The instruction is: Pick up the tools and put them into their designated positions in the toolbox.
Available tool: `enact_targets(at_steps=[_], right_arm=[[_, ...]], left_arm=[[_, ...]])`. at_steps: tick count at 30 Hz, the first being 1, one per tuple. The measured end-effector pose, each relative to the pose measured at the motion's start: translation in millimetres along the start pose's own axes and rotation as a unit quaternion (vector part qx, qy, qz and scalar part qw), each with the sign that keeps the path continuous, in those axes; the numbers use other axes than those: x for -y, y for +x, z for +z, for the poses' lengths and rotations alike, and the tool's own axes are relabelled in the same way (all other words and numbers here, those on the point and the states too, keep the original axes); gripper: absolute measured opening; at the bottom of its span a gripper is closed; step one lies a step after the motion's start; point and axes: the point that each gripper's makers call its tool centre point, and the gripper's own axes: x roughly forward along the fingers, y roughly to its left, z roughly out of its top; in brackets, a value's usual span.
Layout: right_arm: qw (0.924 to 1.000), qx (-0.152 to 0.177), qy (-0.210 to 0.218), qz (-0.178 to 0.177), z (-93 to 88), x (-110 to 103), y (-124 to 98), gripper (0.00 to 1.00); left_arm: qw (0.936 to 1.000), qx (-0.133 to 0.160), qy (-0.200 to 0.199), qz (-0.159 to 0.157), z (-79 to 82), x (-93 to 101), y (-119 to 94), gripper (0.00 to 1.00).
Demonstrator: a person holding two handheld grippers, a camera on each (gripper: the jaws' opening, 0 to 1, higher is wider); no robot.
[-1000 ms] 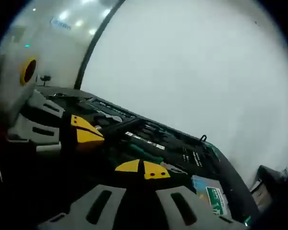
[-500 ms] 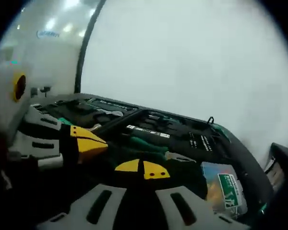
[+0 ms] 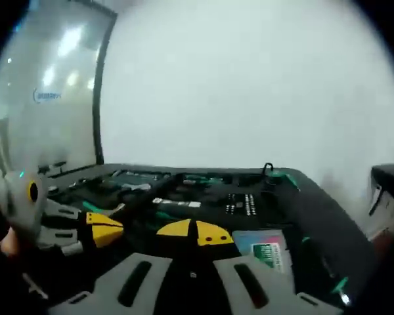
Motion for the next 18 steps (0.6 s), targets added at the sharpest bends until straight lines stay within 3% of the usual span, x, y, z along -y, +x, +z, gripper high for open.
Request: enact_targets(at_steps=[1,3,6,7,9,10,11,14,18], right_arm=[[1.0000,0.002,0.003,0.003,-1.7,-2.1,0.6,0.00],[0.9987,-0.030,-0.003,0.042,-21.1,-26.0,6.9,0.00],[0.9969,-0.017,-0.045,0.062,-25.5,-47.8,18.0,0.00],[0.9966,-0.024,-0.045,0.064,-29.0,-52.7,21.7,0.00],[0.9955,-0.036,-0.047,0.074,-35.6,-61.4,30.1,0.00],[0.9932,-0.070,-0.058,0.072,-48.9,-62.5,30.9,0.00],[0.9899,-0.049,-0.109,0.076,-44.4,-63.7,31.7,0.00],[0.9859,-0.088,-0.128,0.062,-47.7,-64.2,35.1,0.00],[0.9859,-0.085,-0.126,0.070,-48.1,-62.9,36.3,0.00]], left_arm=[[1.0000,-0.002,0.001,0.000,-0.1,0.8,1.4,0.03],[0.9999,-0.010,-0.001,0.004,-0.7,1.8,4.4,0.02],[0.9996,-0.027,0.007,0.002,-3.9,3.0,6.4,0.02],[0.9991,-0.041,0.007,-0.006,-8.0,4.6,7.2,0.01],[0.9991,-0.042,-0.003,-0.011,-7.8,3.4,7.9,0.01],[0.9986,-0.048,-0.009,-0.018,-9.6,3.6,8.3,0.01],[0.9982,-0.053,-0.015,-0.023,-10.9,3.4,9.4,0.01],[0.9981,-0.057,0.012,-0.019,-10.8,6.0,10.5,0.00],[0.9985,-0.050,-0.008,-0.021,-11.4,3.1,10.8,0.01]])
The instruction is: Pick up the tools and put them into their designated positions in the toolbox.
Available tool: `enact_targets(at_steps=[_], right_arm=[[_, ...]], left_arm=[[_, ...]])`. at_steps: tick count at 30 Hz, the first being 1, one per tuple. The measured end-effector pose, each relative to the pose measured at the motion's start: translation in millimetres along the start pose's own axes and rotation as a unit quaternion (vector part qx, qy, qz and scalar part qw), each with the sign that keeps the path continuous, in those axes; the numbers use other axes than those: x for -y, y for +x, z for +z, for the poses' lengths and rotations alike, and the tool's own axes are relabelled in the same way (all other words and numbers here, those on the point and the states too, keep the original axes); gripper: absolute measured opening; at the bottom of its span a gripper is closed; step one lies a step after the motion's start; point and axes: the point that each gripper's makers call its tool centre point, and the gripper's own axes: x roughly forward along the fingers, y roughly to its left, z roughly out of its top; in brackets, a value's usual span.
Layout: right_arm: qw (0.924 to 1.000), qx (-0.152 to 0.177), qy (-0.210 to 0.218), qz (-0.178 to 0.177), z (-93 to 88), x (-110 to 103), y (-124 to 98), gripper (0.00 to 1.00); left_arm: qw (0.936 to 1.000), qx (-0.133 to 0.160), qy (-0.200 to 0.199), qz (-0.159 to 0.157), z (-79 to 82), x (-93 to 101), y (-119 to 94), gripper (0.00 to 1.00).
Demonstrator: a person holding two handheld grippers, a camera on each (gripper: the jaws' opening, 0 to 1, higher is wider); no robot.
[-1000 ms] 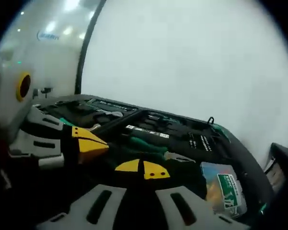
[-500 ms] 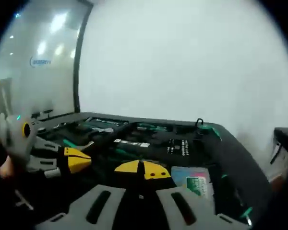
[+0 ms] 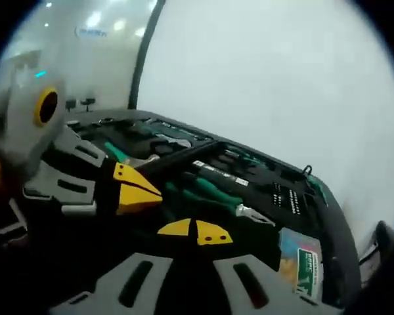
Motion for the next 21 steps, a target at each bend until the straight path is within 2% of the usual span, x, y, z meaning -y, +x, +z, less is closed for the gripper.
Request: enact_targets(at_steps=[2,3,4,5,6,7,9,10,11,13,14,15,16,17,18,19,21], right_arm=[[0.9999,0.011,0.007,0.003,0.2,-0.2,1.7,0.00],[0.9993,0.031,-0.015,0.016,3.7,-2.3,2.5,0.00],[0.9977,0.059,-0.022,0.023,10.3,-0.6,-1.8,0.00],[0.9955,0.092,-0.011,0.019,19.0,6.0,-11.0,0.00],[0.9919,0.127,0.010,0.007,28.5,16.2,-23.7,0.00],[0.9867,0.159,0.034,-0.009,37.5,28.5,-37.7,0.00],[0.9762,0.204,0.059,-0.043,48.8,50.5,-61.4,0.03],[0.9745,0.212,0.050,-0.055,48.8,55.6,-67.1,0.06],[0.9756,0.208,0.039,-0.059,43.7,56.0,-69.4,0.06],[0.9761,0.207,0.030,-0.057,34.8,48.3,-70.0,0.06],[0.9763,0.209,0.024,-0.050,32.0,40.0,-73.7,0.06],[0.9768,0.211,0.008,-0.037,30.9,29.5,-74.6,0.07],[0.9779,0.205,0.001,-0.040,27.7,24.5,-74.9,0.06],[0.9789,0.199,-0.002,-0.045,25.2,23.1,-75.2,0.06],[0.9795,0.196,0.001,-0.044,24.7,22.6,-76.0,0.07],[0.9800,0.195,0.007,-0.041,24.5,23.4,-78.1,0.07],[0.9802,0.193,0.015,-0.043,26.6,27.2,-84.3,0.07]], left_arm=[[0.9999,0.010,-0.003,-0.007,0.8,0.3,-0.1,0.02],[0.9993,0.028,0.022,-0.011,5.7,1.5,-0.3,0.02],[0.9964,0.053,0.065,-0.013,12.2,2.2,-5.2,0.02],[0.9940,0.082,0.072,0.010,20.9,-3.5,-13.6,0.02],[0.9864,0.147,0.067,0.029,39.4,-8.8,-29.6,0.02],[0.9827,0.175,0.056,0.024,46.4,-10.2,-40.7,0.03],[0.9746,0.221,0.029,-0.016,55.5,-1.1,-54.6,0.03],[0.9717,0.234,0.016,-0.028,56.6,1.2,-59.3,0.03],[0.9660,0.254,-0.002,-0.049,58.8,5.2,-63.3,0.03],[0.9560,0.275,-0.031,-0.096,60.3,14.7,-70.5,0.03],[0.9519,0.283,-0.041,-0.110,63.6,14.7,-73.7,0.03],[0.9424,0.301,-0.063,-0.131,68.8,15.0,-77.9,0.04],[0.9324,0.314,-0.091,-0.155,71.8,15.1,-81.5,0.04],[0.9302,0.311,-0.113,-0.160,70.7,11.2,-82.3,0.04],[0.9303,0.316,-0.118,-0.145,70.5,3.7,-83.5,0.04],[0.9270,0.327,-0.122,-0.138,71.2,-1.4,-85.9,0.04],[0.9218,0.326,-0.147,-0.149,69.0,-5.5,-87.6,0.04]])
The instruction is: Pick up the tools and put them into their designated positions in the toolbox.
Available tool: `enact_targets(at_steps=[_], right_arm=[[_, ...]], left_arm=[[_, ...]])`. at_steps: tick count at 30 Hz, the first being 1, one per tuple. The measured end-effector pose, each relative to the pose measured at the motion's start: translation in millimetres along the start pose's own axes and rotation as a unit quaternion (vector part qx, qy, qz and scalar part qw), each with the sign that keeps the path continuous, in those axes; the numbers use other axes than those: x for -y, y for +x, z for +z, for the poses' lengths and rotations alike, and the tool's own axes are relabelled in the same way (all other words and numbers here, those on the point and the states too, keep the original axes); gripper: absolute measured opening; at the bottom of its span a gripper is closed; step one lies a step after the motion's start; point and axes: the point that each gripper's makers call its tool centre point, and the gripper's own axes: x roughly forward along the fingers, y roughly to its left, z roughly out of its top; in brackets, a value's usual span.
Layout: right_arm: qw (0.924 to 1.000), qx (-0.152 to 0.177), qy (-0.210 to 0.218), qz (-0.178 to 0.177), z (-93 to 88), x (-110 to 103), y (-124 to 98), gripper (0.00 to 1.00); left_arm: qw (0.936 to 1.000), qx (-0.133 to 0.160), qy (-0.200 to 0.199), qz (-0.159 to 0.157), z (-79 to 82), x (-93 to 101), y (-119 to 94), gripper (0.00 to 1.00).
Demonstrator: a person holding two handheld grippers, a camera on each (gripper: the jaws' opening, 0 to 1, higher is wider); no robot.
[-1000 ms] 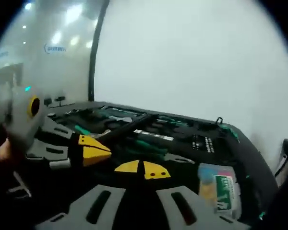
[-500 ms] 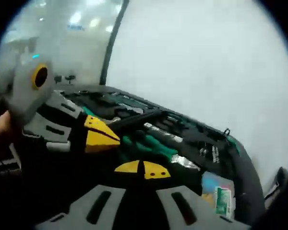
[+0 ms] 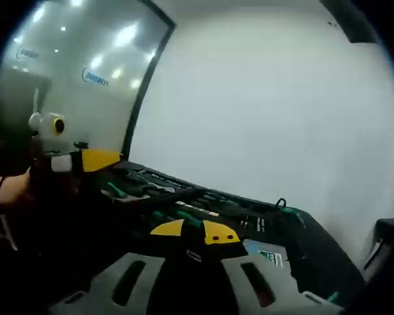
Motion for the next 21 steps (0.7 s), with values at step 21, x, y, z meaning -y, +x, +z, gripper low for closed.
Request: enact_targets(at_steps=[21], right_arm=[[0.9760,-0.132,-0.051,-0.166,37.6,151.7,-45.0,0.16]], left_arm=[[0.9998,0.001,-0.018,-0.007,-3.0,5.2,1.7,0.14]])
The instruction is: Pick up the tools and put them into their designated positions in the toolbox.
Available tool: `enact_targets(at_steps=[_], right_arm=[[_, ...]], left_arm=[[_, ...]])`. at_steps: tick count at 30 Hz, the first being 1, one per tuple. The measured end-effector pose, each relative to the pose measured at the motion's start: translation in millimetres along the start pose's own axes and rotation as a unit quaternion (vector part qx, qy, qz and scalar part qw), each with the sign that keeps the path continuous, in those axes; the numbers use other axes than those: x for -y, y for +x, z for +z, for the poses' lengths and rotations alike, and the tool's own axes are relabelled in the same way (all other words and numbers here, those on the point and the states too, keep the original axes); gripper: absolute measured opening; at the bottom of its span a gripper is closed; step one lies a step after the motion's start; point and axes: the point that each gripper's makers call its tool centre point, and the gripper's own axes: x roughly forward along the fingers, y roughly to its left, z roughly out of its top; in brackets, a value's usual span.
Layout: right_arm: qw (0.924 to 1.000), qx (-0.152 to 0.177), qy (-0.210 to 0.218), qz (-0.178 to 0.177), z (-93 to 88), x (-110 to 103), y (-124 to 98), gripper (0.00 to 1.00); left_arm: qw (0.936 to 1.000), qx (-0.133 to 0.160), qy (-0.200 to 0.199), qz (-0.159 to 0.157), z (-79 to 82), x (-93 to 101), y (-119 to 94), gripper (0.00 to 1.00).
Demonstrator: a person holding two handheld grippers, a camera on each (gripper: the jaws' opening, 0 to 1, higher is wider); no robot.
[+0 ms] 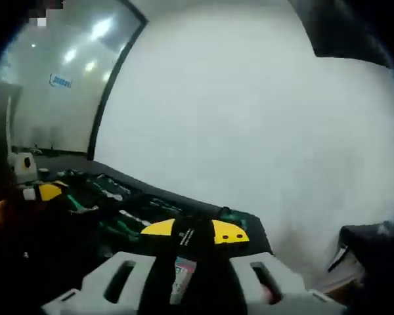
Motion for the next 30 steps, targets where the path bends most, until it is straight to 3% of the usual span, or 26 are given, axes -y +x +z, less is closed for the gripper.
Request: enact_targets(at_steps=[1,2,4,6,9,11,12,14,16,21,23,26,27,30], right_arm=[[0.9988,-0.048,-0.013,0.001,-17.3,6.5,3.4,0.14],[0.9989,-0.044,-0.013,0.008,-19.2,8.8,10.0,0.14],[0.9974,-0.055,0.047,0.003,-24.4,13.4,11.5,0.14],[0.9961,-0.049,0.074,0.004,-25.0,13.6,13.4,0.14],[0.9964,-0.078,0.025,-0.025,-49.0,21.6,21.2,0.14],[0.9940,-0.109,-0.004,-0.008,-72.9,11.3,25.4,0.14],[0.9918,-0.128,0.001,0.004,-88.0,5.0,26.3,0.14],[0.9898,-0.141,0.008,0.018,-101.7,0.3,27.5,0.14],[0.9902,-0.130,0.042,0.027,-95.5,-2.8,32.7,0.14],[0.9945,-0.023,0.102,0.002,-20.9,16.4,67.2,0.14],[0.9953,-0.009,0.096,-0.011,-2.3,29.0,89.9,0.14],[0.9988,-0.030,0.039,0.004,11.3,45.5,152.8,0.15],[0.9977,-0.046,0.049,0.010,10.1,53.3,184.2,0.14],[0.9934,-0.105,0.034,0.030,-11.9,63.5,253.0,0.07]], left_arm=[[1.0000,0.000,0.000,-0.001,-0.1,0.0,-0.2,0.14],[1.0000,-0.002,0.000,-0.002,-1.2,0.3,-0.1,0.14],[0.9999,-0.015,0.007,0.000,-7.2,-1.1,1.2,0.14],[0.9992,-0.039,0.011,0.003,-16.6,-2.6,2.3,0.14],[0.9989,-0.042,0.022,-0.003,-18.1,1.0,2.8,0.14],[0.9987,-0.045,0.026,-0.005,-19.1,1.6,2.8,0.14],[0.9986,-0.045,0.028,-0.005,-19.4,1.5,2.7,0.14],[0.9985,-0.046,0.029,-0.004,-19.6,1.1,2.4,0.14],[0.9984,-0.048,0.031,-0.003,-20.6,0.5,2.5,0.14],[0.9983,-0.046,0.035,-0.009,-19.9,2.1,3.2,0.14],[0.9983,-0.044,0.036,-0.008,-19.3,1.3,2.1,0.14],[0.9984,-0.043,0.035,-0.008,-18.9,0.1,1.9,0.14],[0.9984,-0.044,0.035,-0.008,-19.0,-0.5,1.8,0.14],[0.9985,-0.041,0.035,-0.009,-18.5,-1.2,1.4,0.14]])
